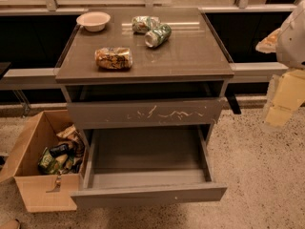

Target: Place orange can into middle drawer

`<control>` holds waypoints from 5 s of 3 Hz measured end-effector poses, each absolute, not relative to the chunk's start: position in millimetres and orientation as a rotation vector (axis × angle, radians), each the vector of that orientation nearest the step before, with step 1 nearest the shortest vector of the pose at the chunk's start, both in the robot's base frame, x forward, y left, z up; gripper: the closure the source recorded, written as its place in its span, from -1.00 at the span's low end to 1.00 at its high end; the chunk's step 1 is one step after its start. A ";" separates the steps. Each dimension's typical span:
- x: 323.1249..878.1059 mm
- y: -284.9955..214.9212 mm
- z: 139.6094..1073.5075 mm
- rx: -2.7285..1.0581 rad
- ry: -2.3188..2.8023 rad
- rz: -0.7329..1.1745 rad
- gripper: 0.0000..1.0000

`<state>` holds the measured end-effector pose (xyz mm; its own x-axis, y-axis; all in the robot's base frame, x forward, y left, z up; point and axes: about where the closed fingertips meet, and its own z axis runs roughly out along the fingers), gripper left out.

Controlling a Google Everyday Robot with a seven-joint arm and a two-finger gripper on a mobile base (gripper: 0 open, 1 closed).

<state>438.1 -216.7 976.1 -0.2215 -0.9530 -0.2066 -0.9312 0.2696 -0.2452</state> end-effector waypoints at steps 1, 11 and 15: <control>438.2 -216.7 976.1 -1.725 2.232 -0.098 -1.00; 702.2 -33.9 922.5 -1.605 1.976 0.244 -1.00; 763.0 81.1 877.0 -1.707 1.937 0.136 -1.00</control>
Offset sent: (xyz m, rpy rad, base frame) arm 0.0536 0.0451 0.0078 0.1072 -0.0318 0.0116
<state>763.0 81.1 877.0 -0.0430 -0.8870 -0.4598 -0.9427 0.1884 -0.2754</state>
